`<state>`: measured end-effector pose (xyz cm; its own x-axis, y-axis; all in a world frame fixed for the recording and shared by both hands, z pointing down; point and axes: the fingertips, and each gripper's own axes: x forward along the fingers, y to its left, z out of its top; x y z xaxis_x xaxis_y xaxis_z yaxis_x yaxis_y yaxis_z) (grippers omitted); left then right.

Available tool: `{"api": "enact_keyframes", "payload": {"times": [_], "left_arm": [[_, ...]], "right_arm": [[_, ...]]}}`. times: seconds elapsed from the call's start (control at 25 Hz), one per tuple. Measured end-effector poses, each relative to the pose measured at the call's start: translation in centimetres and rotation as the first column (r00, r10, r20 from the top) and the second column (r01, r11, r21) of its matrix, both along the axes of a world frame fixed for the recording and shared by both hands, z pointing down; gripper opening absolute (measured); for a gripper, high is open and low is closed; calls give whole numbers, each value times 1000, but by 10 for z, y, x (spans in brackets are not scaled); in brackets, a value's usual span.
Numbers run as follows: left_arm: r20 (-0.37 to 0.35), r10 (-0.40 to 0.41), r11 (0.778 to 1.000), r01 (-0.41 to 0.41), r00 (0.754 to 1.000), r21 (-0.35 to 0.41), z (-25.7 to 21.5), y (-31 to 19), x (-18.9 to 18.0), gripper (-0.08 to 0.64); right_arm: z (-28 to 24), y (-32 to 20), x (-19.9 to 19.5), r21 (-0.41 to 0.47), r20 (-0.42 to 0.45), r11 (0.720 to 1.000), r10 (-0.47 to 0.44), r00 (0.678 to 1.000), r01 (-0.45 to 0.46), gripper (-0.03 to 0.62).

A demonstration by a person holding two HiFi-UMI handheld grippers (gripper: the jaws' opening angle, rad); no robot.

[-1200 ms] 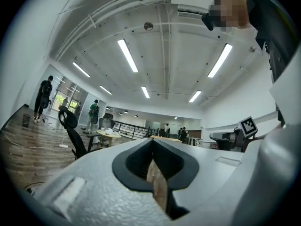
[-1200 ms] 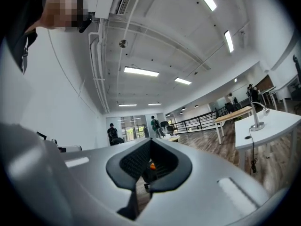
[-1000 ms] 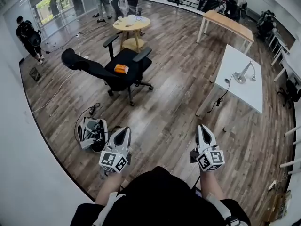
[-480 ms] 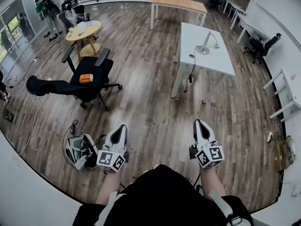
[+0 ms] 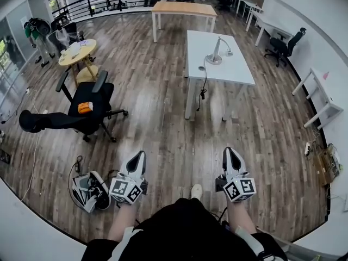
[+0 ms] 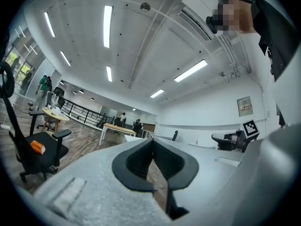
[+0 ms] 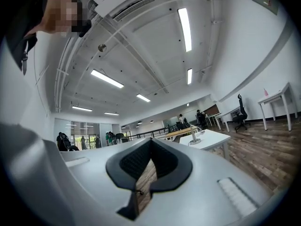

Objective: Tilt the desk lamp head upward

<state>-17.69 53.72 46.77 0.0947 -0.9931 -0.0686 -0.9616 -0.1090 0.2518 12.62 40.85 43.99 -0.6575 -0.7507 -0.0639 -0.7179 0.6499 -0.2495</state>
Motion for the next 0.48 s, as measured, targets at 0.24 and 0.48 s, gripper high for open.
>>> {"api": "enact_keyframes", "payload": {"times": [0.24, 0.48], "left_arm": [[7, -21, 1000, 21, 1000, 13, -6, -46, 12, -2], [25, 11, 1000, -12, 1000, 24, -8, -104, 38, -2]], "right_arm": [[-1, -55, 2, 14, -10, 999, -32, 999, 32, 5], [-5, -113, 19, 47, 4, 999, -27, 1000, 27, 5]]}}
